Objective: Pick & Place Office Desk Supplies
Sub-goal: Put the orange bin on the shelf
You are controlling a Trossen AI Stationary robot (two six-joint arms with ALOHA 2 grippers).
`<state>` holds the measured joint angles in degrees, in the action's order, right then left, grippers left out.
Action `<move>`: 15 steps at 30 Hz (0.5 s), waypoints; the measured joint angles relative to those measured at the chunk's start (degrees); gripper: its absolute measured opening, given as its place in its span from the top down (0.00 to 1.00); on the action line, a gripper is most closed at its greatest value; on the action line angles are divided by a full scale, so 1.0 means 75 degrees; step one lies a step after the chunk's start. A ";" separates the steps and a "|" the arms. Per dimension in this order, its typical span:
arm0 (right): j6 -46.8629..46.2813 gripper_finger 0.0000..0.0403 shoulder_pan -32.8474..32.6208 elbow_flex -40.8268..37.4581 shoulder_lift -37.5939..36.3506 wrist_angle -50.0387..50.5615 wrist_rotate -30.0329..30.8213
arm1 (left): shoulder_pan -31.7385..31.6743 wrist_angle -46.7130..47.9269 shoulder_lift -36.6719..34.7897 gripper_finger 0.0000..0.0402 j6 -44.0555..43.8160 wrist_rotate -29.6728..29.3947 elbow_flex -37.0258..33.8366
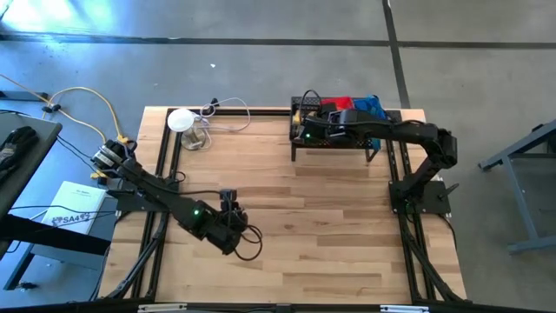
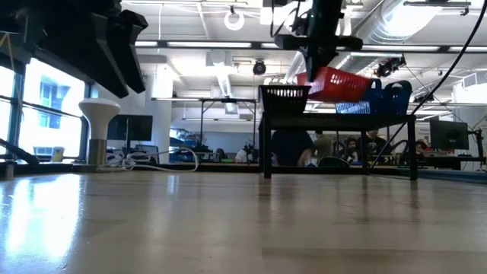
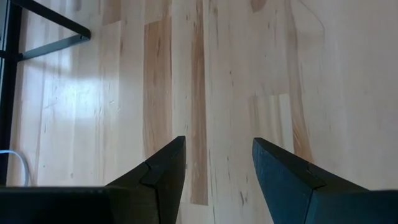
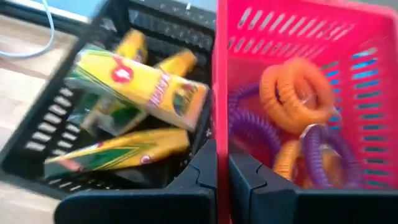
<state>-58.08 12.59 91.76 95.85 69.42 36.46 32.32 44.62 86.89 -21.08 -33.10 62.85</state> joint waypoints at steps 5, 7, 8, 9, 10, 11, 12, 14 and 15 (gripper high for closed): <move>0.0219 0.99 0.0007 -0.0005 0.0082 -0.0381 -0.0205 | 0.0072 0.0020 0.0000 0.56 0.0000 0.0003 0.0000; 0.0297 0.99 -0.0001 -0.0007 0.0082 -0.0389 -0.0197 | 0.0072 0.0022 0.0000 0.56 0.0002 0.0003 0.0000; 0.0300 0.99 -0.0001 -0.0007 0.0079 -0.0371 -0.0197 | 0.0072 0.0020 0.0000 0.56 0.0000 0.0003 0.0000; 0.0298 0.99 0.0001 -0.0007 0.0079 -0.0348 -0.0189 | 0.0072 0.0022 0.0000 0.56 0.0003 0.0001 0.0000; 0.0298 0.99 0.0008 -0.0007 0.0079 -0.0324 -0.0155 | 0.0072 0.0024 0.0000 0.56 0.0003 0.0003 0.0000; 0.0298 0.99 0.0011 -0.0007 0.0079 -0.0301 -0.0114 | 0.0072 0.0023 0.0000 0.56 0.0003 0.0002 0.0000; 0.0297 0.99 0.0015 -0.0007 0.0079 -0.0274 -0.0094 | 0.0072 0.0023 0.0000 0.56 0.0003 0.0000 0.0000; 0.0297 0.99 0.0049 -0.0007 0.0079 -0.0209 -0.0084 | 0.0072 0.0024 0.0000 0.56 0.0003 0.0003 0.0000; 0.0278 0.99 0.0069 -0.0007 0.0079 -0.0172 -0.0091 | 0.0072 0.0023 0.0000 0.56 0.0003 0.0003 0.0000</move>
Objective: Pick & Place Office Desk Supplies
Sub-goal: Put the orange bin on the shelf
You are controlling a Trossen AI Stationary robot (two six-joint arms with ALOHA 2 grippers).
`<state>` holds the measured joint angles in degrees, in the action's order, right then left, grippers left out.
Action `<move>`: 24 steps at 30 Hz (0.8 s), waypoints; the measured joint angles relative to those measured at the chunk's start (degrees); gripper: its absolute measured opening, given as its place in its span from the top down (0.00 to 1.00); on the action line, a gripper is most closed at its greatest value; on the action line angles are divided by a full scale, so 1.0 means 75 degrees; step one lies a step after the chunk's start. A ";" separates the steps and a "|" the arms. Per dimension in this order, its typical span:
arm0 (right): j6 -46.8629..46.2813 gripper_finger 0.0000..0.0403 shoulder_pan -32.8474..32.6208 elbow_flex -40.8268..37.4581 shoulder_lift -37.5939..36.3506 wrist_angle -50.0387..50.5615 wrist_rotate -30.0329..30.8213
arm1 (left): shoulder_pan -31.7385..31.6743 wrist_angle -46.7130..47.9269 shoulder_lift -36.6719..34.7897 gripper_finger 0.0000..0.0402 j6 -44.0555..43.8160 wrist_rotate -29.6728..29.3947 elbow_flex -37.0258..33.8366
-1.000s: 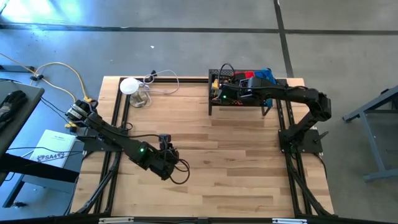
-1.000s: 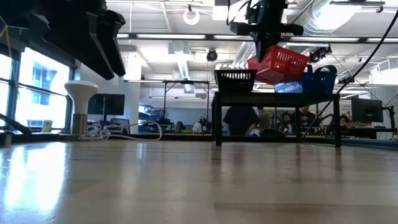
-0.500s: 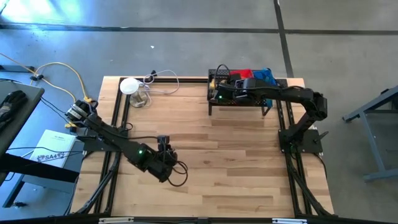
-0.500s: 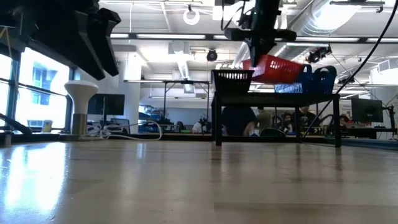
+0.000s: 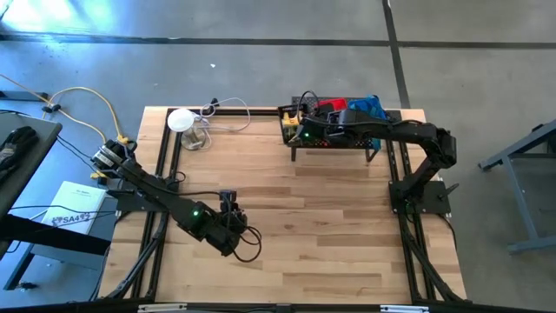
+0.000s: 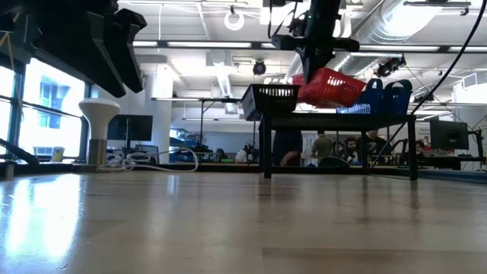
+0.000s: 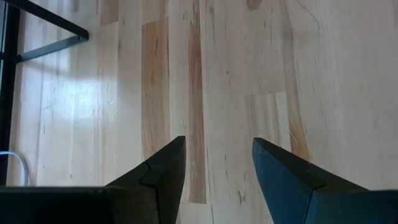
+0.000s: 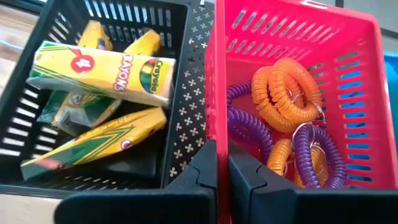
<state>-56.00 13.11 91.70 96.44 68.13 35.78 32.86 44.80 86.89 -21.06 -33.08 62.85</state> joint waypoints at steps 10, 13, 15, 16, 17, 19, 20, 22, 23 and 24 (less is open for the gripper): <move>-0.0185 0.99 0.0066 0.0000 0.0058 0.0138 -0.0067 | 0.0000 -0.0003 0.0000 0.56 0.0000 -0.0013 0.0000; -0.0185 0.99 0.0066 0.0000 0.0058 0.0138 -0.0091 | 0.0000 -0.0003 0.0000 0.56 0.0000 -0.0015 0.0000; -0.0185 0.98 0.0066 0.0000 0.0058 0.0141 -0.0089 | 0.0000 -0.0003 0.0000 0.56 0.0000 -0.0020 0.0000; -0.0185 0.98 0.0066 0.0000 0.0058 0.0140 -0.0089 | 0.0000 -0.0003 0.0000 0.56 0.0000 -0.0018 0.0000; -0.0185 0.97 0.0066 0.0000 0.0058 0.0138 -0.0089 | 0.0000 -0.0003 0.0000 0.56 0.0000 -0.0020 0.0000; -0.0185 0.96 0.0066 0.0000 0.0058 0.0138 -0.0071 | 0.0000 -0.0003 0.0000 0.56 0.0000 -0.0021 0.0000; -0.0185 0.95 0.0066 0.0000 0.0058 0.0138 -0.0054 | 0.0000 -0.0003 0.0000 0.56 0.0000 -0.0023 0.0000; -0.0185 0.94 0.0066 0.0000 0.0058 0.0141 -0.0051 | 0.0000 -0.0003 0.0000 0.56 0.0000 -0.0023 0.0000; -0.0185 0.93 0.0066 0.0000 0.0058 0.0141 -0.0049 | 0.0000 -0.0003 0.0000 0.56 0.0000 -0.0023 0.0000; -0.0185 0.93 0.0066 0.0000 0.0058 0.0141 -0.0044 | 0.0000 -0.0003 0.0000 0.56 0.0000 -0.0020 0.0000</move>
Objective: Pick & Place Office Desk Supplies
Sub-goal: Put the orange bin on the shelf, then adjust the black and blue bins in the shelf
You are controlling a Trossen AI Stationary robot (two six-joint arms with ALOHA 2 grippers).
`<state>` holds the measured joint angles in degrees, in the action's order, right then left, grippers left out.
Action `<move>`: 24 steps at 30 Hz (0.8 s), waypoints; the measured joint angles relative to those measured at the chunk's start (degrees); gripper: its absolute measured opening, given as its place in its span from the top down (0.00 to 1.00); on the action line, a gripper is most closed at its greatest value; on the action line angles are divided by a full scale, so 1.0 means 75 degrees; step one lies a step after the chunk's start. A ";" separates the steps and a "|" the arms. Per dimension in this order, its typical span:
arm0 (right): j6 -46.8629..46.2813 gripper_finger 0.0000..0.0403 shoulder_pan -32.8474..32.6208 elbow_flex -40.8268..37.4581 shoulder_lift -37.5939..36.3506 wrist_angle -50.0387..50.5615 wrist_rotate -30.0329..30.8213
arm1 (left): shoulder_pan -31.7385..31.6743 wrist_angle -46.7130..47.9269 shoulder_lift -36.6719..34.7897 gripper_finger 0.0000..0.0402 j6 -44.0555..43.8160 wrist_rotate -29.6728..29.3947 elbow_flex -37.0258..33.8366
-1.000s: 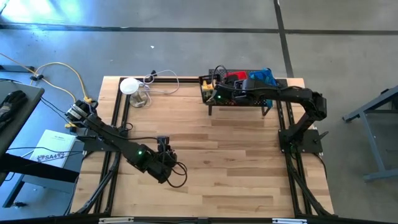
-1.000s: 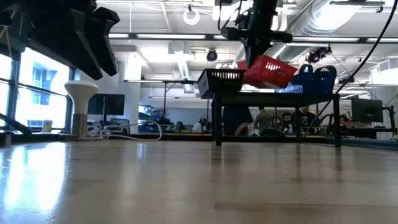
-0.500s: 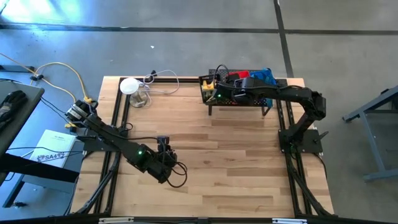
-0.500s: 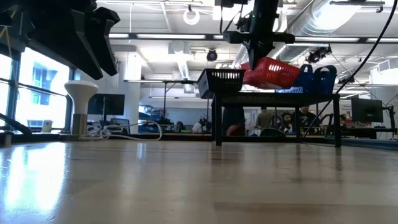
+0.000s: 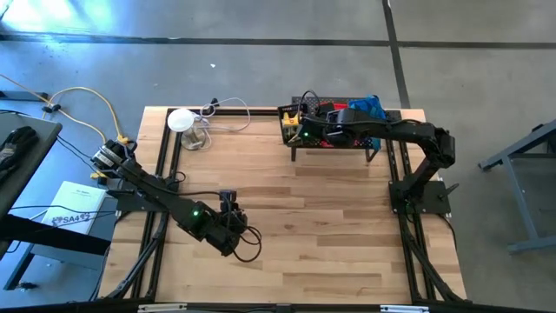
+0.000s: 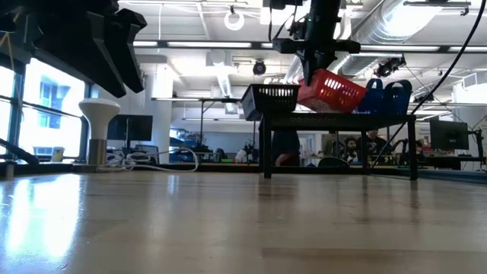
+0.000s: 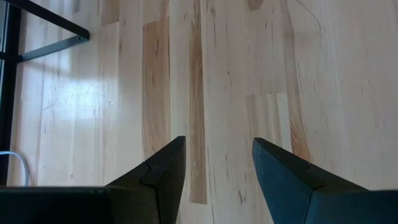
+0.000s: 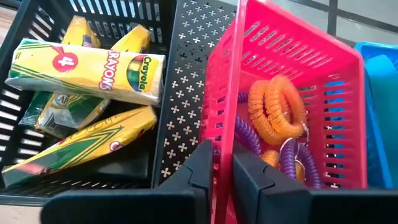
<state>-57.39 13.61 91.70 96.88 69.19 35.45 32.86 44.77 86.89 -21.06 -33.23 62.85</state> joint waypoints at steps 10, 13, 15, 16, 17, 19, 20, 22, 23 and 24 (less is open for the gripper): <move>0.0000 0.84 0.0000 0.0000 0.0000 0.0000 0.0025 | 0.0000 0.0000 0.0000 0.56 -0.0035 0.0011 0.0000; 0.0017 0.80 0.0000 0.0000 0.0002 0.0000 0.0059 | 0.0000 0.0000 0.0000 0.56 -0.0038 0.0011 0.0000; 0.0022 0.77 0.0000 0.0000 0.0003 0.0001 0.0083 | 0.0000 0.0000 0.0000 0.56 -0.0041 0.0014 0.0000; 0.0023 0.75 0.0000 0.0000 0.0002 0.0001 0.0096 | 0.0000 0.0000 0.0000 0.56 -0.0046 0.0014 0.0000; 0.0023 0.73 0.0000 0.0000 0.0003 0.0000 0.0095 | 0.0000 0.0000 0.0000 0.56 -0.0053 0.0017 0.0000; 0.0024 0.70 0.0000 0.0000 0.0003 0.0000 0.0124 | 0.0000 0.0002 0.0000 0.56 -0.0058 0.0017 0.0000; 0.0025 0.68 0.0000 0.0000 0.0003 0.0000 0.0194 | 0.0000 0.0000 0.0000 0.56 -0.0058 0.0017 0.0000; 0.0017 0.65 -0.0001 0.0000 0.0002 0.0001 0.0363 | 0.0000 0.0001 0.0000 0.56 -0.0056 0.0017 0.0000; 0.0016 0.65 -0.0013 0.0000 -0.0003 0.0003 0.0420 | 0.0000 0.0000 0.0000 0.56 -0.0055 0.0017 0.0000; 0.0016 0.64 -0.0024 0.0000 -0.0010 0.0003 0.0429 | 0.0000 0.0000 0.0000 0.56 -0.0058 0.0017 0.0000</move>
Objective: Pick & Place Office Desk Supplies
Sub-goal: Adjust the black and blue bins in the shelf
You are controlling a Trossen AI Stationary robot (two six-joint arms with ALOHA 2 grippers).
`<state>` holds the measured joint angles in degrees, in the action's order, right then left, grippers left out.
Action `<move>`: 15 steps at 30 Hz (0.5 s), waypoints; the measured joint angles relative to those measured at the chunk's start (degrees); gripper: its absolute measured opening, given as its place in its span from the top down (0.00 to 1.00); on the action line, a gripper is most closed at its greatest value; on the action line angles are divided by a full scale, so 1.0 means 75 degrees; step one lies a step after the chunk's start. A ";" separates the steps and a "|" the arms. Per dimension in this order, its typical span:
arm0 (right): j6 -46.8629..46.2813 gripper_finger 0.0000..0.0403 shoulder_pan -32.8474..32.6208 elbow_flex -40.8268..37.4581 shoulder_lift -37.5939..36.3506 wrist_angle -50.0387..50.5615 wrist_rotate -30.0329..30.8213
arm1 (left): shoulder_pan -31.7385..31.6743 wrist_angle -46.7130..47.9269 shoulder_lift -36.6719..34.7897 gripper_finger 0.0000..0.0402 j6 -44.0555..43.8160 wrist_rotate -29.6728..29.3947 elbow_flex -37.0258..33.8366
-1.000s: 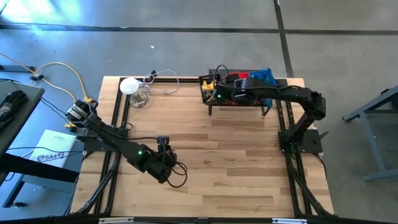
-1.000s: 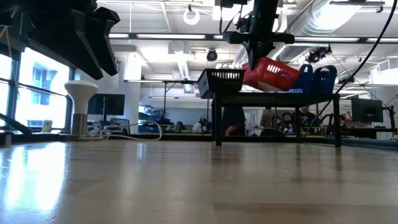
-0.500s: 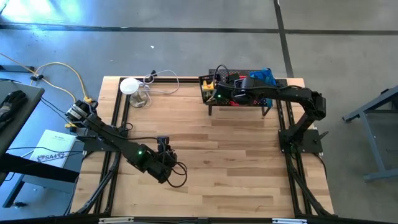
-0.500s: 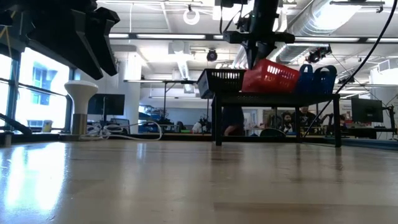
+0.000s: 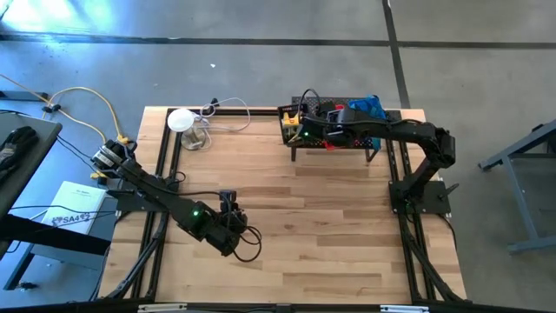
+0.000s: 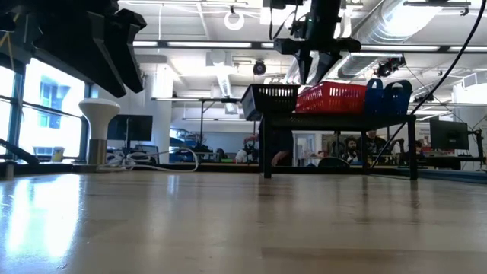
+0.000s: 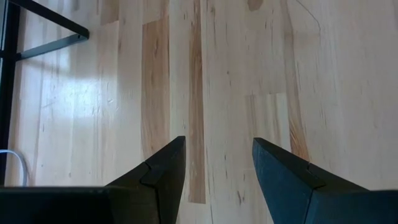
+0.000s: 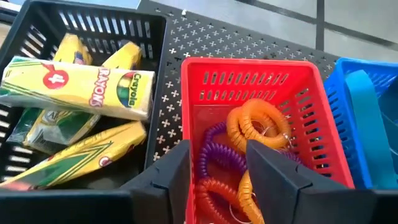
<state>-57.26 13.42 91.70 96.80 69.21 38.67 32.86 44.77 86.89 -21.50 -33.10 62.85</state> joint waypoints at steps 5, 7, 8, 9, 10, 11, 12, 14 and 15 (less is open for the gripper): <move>0.0106 0.64 -0.0110 0.0000 -0.0159 -0.0013 0.0027 | 0.0000 0.0019 0.0000 0.56 -0.0499 -0.0027 0.0000; 0.0241 0.64 -0.0203 0.0003 -0.0262 -0.0049 0.0030 | 0.0000 0.0043 0.0000 0.56 -0.0550 -0.0283 0.0000; 0.0263 0.64 -0.0248 0.0003 -0.0322 -0.0042 0.0036 | 0.0000 0.0045 -0.0001 0.56 -0.0568 -0.0458 0.0000; 0.0276 0.64 -0.0298 0.0003 -0.0383 -0.0001 0.0036 | 0.0000 0.0052 -0.0017 0.56 -0.0576 -0.0623 0.0000; 0.0298 0.65 -0.0354 0.0003 -0.0437 0.0048 0.0059 | 0.0000 0.0058 -0.0034 0.56 -0.0583 -0.0744 0.0000; 0.0321 0.67 -0.0427 0.0003 -0.0498 0.0123 0.0123 | 0.0000 0.0036 -0.0045 0.56 -0.0564 -0.0804 0.0000; 0.0332 0.69 -0.0500 0.0003 -0.0567 0.0234 0.0237 | -0.0003 -0.0008 -0.0050 0.56 -0.0473 -0.0815 0.0003; 0.0331 0.76 -0.0633 0.0003 -0.0720 0.0440 0.0482 | 0.0059 -0.0060 -0.0050 0.56 -0.0313 -0.0819 0.0003; 0.0334 0.79 -0.0715 0.0003 -0.0790 0.0488 0.0613 | 0.0101 -0.0060 -0.0042 0.56 -0.0298 -0.0814 0.0003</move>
<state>-54.76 8.06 91.72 90.88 72.87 43.26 33.62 44.32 86.57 -23.73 -39.20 62.87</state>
